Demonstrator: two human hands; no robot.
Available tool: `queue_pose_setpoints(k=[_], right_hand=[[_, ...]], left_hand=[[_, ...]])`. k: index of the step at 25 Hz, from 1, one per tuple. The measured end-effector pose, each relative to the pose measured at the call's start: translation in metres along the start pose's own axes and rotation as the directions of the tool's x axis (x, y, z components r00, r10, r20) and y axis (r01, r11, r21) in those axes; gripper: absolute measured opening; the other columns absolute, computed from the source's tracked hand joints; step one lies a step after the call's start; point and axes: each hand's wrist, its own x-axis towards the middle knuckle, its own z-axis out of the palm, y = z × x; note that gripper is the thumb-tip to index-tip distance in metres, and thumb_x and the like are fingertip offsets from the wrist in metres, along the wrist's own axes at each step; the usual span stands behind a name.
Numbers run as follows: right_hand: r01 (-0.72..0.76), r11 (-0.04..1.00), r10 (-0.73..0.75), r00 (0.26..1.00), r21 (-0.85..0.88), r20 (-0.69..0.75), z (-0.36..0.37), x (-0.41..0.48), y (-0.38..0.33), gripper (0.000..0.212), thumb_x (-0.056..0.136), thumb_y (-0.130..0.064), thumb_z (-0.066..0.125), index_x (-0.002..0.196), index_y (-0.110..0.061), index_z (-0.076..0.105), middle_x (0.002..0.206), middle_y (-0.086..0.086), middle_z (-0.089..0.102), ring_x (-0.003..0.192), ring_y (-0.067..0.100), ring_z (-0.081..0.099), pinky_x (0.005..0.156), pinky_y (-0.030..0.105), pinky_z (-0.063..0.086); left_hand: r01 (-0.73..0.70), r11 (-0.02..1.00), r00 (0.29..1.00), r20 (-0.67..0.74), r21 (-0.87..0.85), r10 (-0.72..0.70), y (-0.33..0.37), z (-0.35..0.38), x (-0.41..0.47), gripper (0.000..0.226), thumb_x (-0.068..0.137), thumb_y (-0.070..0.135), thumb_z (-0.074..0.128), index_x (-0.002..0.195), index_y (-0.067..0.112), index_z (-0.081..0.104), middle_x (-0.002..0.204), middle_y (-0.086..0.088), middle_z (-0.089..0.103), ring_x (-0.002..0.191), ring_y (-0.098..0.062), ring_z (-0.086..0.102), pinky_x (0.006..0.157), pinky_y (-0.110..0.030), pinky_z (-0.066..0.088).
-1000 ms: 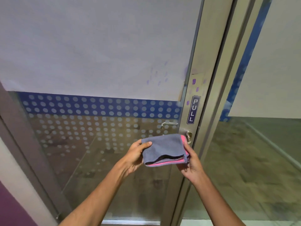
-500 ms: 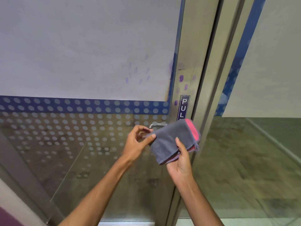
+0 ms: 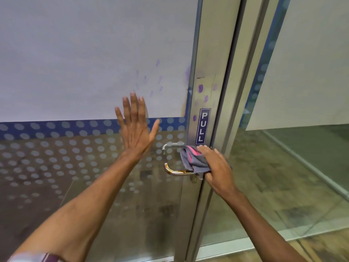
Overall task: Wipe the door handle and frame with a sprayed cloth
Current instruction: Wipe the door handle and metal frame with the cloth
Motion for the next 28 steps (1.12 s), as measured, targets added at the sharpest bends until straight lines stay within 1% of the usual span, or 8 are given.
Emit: queue_pose_setpoints(k=[2,6,10,14,16,19,23,28], right_hand=[[0.035,0.994,-0.024,0.994,-0.107,0.106,0.01,-0.003,0.0,0.062,0.064,-0.003,0.064,0.126,-0.002,0.059,0.129,0.011,0.062,0.122,0.026,0.057,0.11,0.044,0.031],[-0.138,0.99,0.139,0.954,-0.02,0.264,0.017,-0.016,-0.001,0.069,0.073,-0.001,0.06,0.14,-0.009,0.044,0.146,0.004,0.046,0.137,0.018,0.041,0.119,0.034,0.018],[-0.275,0.96,0.263,0.949,0.047,0.176,0.027,-0.027,-0.019,0.064,0.079,-0.001,0.064,0.14,-0.008,0.044,0.146,0.006,0.046,0.138,0.021,0.039,0.117,0.04,0.026],[-0.395,0.917,0.393,0.919,0.055,0.036,0.05,-0.039,-0.061,0.063,0.08,0.002,0.059,0.14,0.0,0.041,0.147,0.013,0.042,0.14,0.028,0.035,0.119,0.025,0.011],[-0.428,0.904,0.428,0.904,0.01,-0.002,0.066,-0.038,-0.084,0.064,0.082,0.0,0.058,0.143,-0.002,0.037,0.151,0.011,0.037,0.142,0.026,0.031,0.119,0.03,0.015],[-0.466,0.885,0.466,0.885,0.008,-0.011,0.089,-0.022,-0.118,0.064,0.085,-0.003,0.054,0.145,-0.004,0.033,0.152,0.009,0.035,0.144,0.02,0.026,0.12,0.029,0.007],[-0.4,0.908,0.403,0.915,-0.129,0.004,0.101,-0.006,-0.144,0.06,0.073,-0.002,0.057,0.133,0.001,0.052,0.136,0.015,0.055,0.128,0.027,0.052,0.114,0.042,0.03],[-0.038,0.956,0.1,0.975,-0.29,0.201,0.081,-0.036,-0.103,0.073,0.064,-0.007,0.056,0.137,-0.008,0.049,0.144,0.01,0.049,0.133,0.024,0.046,0.113,0.039,0.015]], left_hand=[[-0.002,0.999,1.0,-0.021,0.048,0.003,-0.004,0.008,0.0,0.085,0.094,0.058,0.044,0.152,0.006,0.009,0.158,-0.025,0.017,0.149,-0.035,-0.008,0.118,-0.049,-0.014],[-0.014,0.996,0.995,-0.095,0.087,0.022,-0.007,0.017,0.0,0.085,0.094,0.061,0.04,0.152,0.007,0.011,0.157,-0.019,0.012,0.147,-0.022,-0.025,0.117,-0.049,-0.015],[-0.012,0.996,0.99,-0.137,0.091,0.024,-0.007,0.022,0.001,0.088,0.093,0.061,0.041,0.154,0.009,0.004,0.156,-0.017,0.01,0.147,-0.022,-0.025,0.118,-0.05,-0.013],[-0.038,0.996,0.985,-0.167,0.08,0.051,-0.006,0.024,0.0,0.091,0.093,0.06,0.041,0.153,0.015,-0.011,0.156,-0.018,0.017,0.15,-0.034,0.0,0.119,-0.052,-0.007],[-0.045,0.996,0.984,-0.168,0.083,0.058,-0.006,0.024,0.0,0.091,0.093,0.059,0.04,0.153,0.014,-0.012,0.156,-0.017,0.016,0.144,-0.037,0.012,0.118,-0.053,-0.006],[-0.036,0.996,0.985,-0.164,0.084,0.049,-0.006,0.024,-0.001,0.09,0.093,0.059,0.041,0.155,0.013,-0.006,0.156,-0.016,0.013,0.147,-0.035,0.007,0.118,-0.053,-0.006],[-0.032,0.997,0.985,-0.167,0.071,0.043,-0.006,0.023,0.0,0.085,0.093,0.059,0.042,0.153,0.011,0.007,0.156,-0.017,0.017,0.15,-0.032,0.0,0.119,-0.052,-0.007],[-0.051,0.997,0.982,-0.177,0.064,0.062,-0.008,0.024,-0.002,0.09,0.094,0.058,0.041,0.154,0.015,-0.01,0.156,-0.016,0.016,0.149,-0.023,-0.02,0.119,-0.051,-0.008]])
